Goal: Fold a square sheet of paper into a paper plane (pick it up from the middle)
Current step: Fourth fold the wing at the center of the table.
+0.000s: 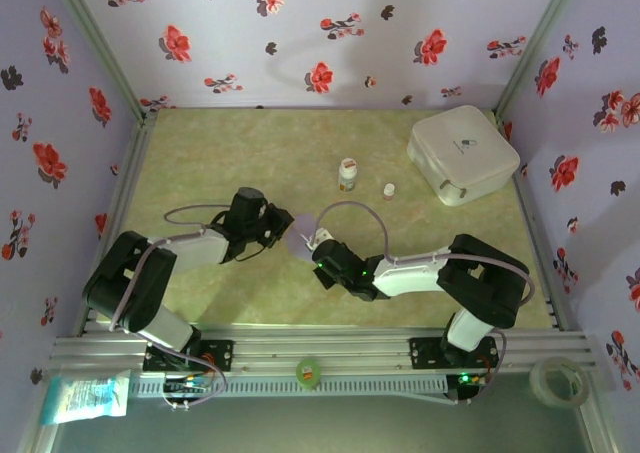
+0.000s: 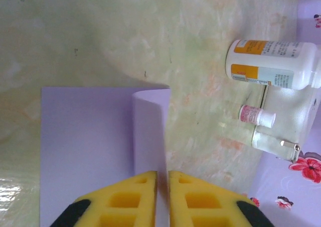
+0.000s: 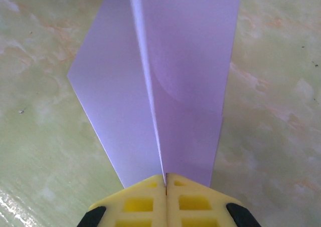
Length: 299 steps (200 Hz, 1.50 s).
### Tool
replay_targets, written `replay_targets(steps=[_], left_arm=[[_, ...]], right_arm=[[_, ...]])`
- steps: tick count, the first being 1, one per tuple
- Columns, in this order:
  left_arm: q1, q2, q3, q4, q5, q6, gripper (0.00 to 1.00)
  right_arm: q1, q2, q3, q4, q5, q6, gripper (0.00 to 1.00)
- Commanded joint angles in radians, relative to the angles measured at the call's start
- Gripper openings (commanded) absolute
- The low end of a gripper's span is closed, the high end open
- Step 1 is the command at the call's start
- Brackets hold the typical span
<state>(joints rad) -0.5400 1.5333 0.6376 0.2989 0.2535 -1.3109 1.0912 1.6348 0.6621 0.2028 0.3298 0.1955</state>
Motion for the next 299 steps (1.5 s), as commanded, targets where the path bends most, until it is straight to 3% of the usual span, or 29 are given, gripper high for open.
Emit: replay_targets(steps=[1,25,58,99,151,227,299], left_arm=[[0.019,-0.057,-0.010,-0.025,-0.021,0.017,0.22],[0.033,-0.129,-0.007,-0.115,-0.059,0.061,0.41],[0.045,-0.251,-0.010,-0.256,-0.148,0.114,0.51],[0.069,-0.311,-0.046,-0.279,-0.157,0.119,0.52],[0.070,-0.292,-0.054,-0.255,-0.139,0.110,0.52],[0.070,-0.271,-0.062,-0.232,-0.114,0.106,0.52],[0.071,-0.253,-0.066,-0.211,-0.098,0.103,0.51]], right_arm=[[-0.003,0.016,0.014,0.019,0.011,0.033,0.00],[-0.028,0.004,0.002,0.051,-0.088,0.070,0.00],[-0.086,-0.005,-0.027,0.135,-0.250,0.148,0.00],[-0.115,0.002,-0.035,0.168,-0.313,0.191,0.00],[-0.138,0.023,-0.038,0.203,-0.371,0.224,0.00],[-0.213,0.076,-0.025,0.260,-0.590,0.315,0.00],[-0.244,0.110,-0.014,0.296,-0.684,0.385,0.00]])
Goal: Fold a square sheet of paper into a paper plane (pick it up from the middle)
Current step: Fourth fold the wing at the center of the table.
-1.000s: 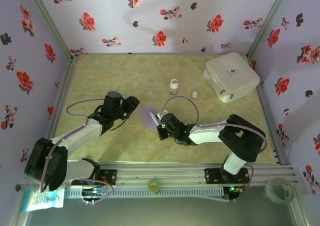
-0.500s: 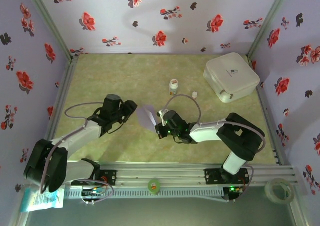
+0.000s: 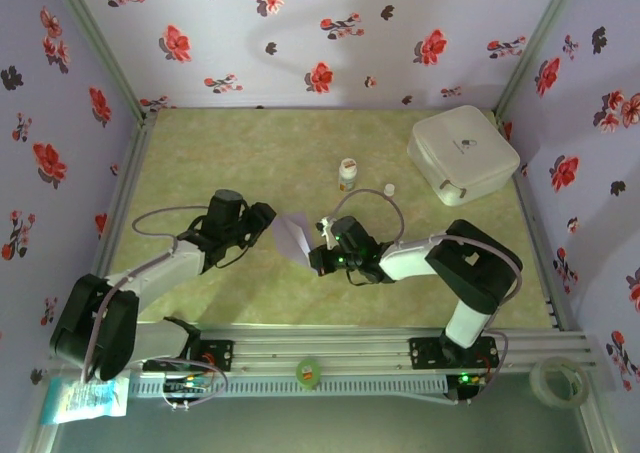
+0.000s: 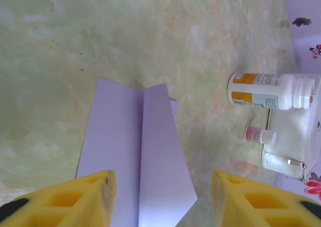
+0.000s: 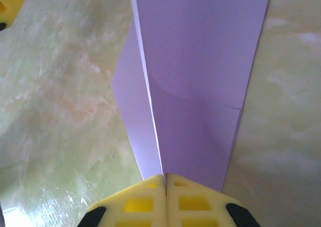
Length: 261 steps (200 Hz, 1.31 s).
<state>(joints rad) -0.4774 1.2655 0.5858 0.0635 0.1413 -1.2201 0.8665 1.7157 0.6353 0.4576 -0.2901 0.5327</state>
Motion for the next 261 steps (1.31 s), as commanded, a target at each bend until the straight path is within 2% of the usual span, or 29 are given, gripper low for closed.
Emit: replay_targets(steps=[1,54,105,147,181,261], left_arm=[[0.008,0.016,-0.014,0.025,0.015,0.013,0.51],[0.006,0.052,-0.009,0.048,0.044,0.022,0.47],[0.006,0.099,-0.007,0.092,0.088,0.034,0.41],[0.003,0.151,0.026,0.106,0.148,0.051,0.29],[-0.004,0.171,0.043,0.098,0.174,0.063,0.22],[-0.023,0.310,0.083,0.145,0.199,0.070,0.16]], right_arm=[[-0.019,0.029,0.013,0.041,-0.066,0.049,0.00],[-0.050,0.057,0.046,0.015,-0.147,0.098,0.00],[-0.081,0.085,0.043,0.063,-0.221,0.181,0.00],[-0.101,0.110,0.033,0.125,-0.286,0.246,0.00],[-0.112,0.128,0.018,0.178,-0.283,0.303,0.00],[-0.116,0.124,-0.014,0.197,-0.252,0.328,0.00]])
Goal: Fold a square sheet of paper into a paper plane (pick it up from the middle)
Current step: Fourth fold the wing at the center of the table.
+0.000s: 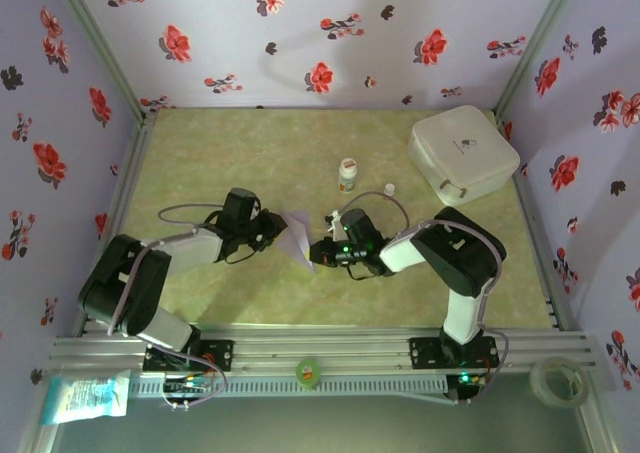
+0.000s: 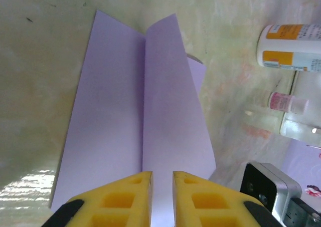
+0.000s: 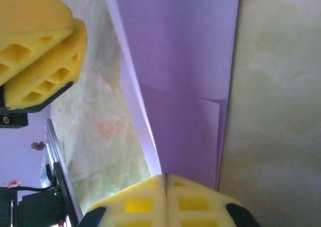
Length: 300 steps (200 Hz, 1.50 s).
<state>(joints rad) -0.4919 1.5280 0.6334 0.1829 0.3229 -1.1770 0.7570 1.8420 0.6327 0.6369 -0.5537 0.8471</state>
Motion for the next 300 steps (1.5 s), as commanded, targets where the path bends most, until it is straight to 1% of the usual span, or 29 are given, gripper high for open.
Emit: replay_targets(steps=[1,50,103,166,227,250,267,300], left_arm=[[-0.008,0.049,0.035,0.025,0.017,0.027,0.16],[-0.021,0.127,0.030,0.052,-0.016,-0.002,0.10],[-0.038,0.134,-0.022,0.067,-0.052,-0.028,0.07],[-0.039,0.120,-0.043,0.058,-0.069,-0.030,0.07],[-0.040,0.098,-0.042,0.042,-0.084,-0.029,0.06],[-0.040,0.099,-0.043,0.043,-0.084,-0.029,0.06],[-0.042,0.104,-0.042,0.047,-0.082,-0.030,0.06],[-0.045,0.104,-0.037,0.049,-0.079,-0.029,0.06]], right_arm=[[-0.007,-0.003,-0.011,0.017,0.012,0.013,0.00],[-0.007,-0.017,-0.028,0.010,0.037,0.013,0.00],[-0.008,-0.023,-0.033,0.013,0.038,0.014,0.00],[-0.011,-0.021,-0.036,0.035,0.026,0.023,0.00],[-0.013,-0.026,-0.030,0.019,0.020,0.015,0.00],[-0.015,-0.023,-0.037,0.047,0.018,0.027,0.00],[-0.016,-0.010,-0.020,0.017,0.005,0.018,0.00],[-0.016,0.008,-0.012,0.015,-0.011,0.025,0.00]])
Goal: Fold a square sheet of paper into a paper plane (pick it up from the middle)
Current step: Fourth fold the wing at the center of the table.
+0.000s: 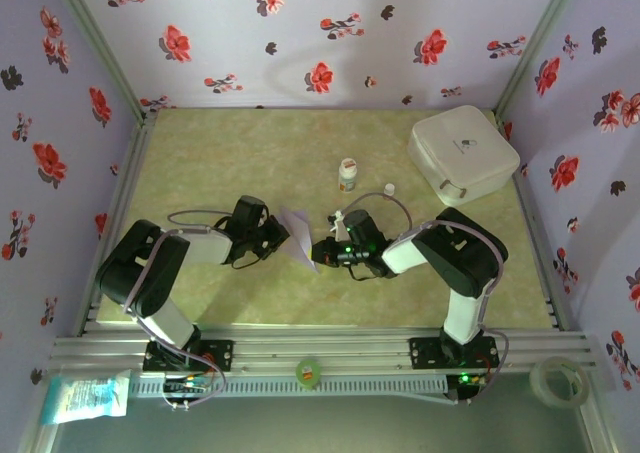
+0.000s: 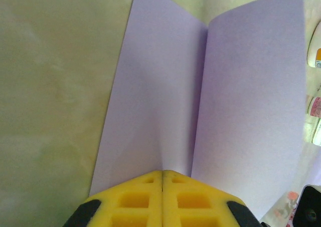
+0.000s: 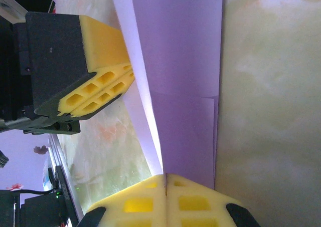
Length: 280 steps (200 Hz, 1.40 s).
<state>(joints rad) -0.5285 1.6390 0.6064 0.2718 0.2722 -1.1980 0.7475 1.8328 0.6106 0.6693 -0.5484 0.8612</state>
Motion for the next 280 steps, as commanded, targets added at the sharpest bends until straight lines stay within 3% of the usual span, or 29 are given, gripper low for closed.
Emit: replay_targets(steps=[1,35,130,176,208,280], left_arm=[[-0.008,-0.007,-0.010,-0.040,-0.028,-0.008,0.06],[-0.008,-0.011,-0.002,-0.036,-0.025,-0.003,0.07],[-0.023,-0.101,0.046,-0.051,0.006,0.109,0.09],[-0.041,-0.014,0.066,0.099,0.112,0.113,0.04],[-0.042,0.040,0.056,0.174,0.109,0.076,0.05],[-0.042,0.062,0.046,0.178,0.077,0.072,0.05]], right_arm=[[-0.007,0.017,0.011,-0.019,-0.016,0.010,0.00],[-0.007,0.025,0.039,-0.111,-0.017,-0.020,0.00],[-0.016,0.040,0.034,-0.106,-0.017,-0.008,0.00],[-0.024,0.052,0.028,-0.098,-0.020,0.001,0.00],[-0.028,0.059,0.029,-0.083,-0.031,0.014,0.00],[-0.034,0.058,0.031,-0.085,-0.036,0.021,0.00]])
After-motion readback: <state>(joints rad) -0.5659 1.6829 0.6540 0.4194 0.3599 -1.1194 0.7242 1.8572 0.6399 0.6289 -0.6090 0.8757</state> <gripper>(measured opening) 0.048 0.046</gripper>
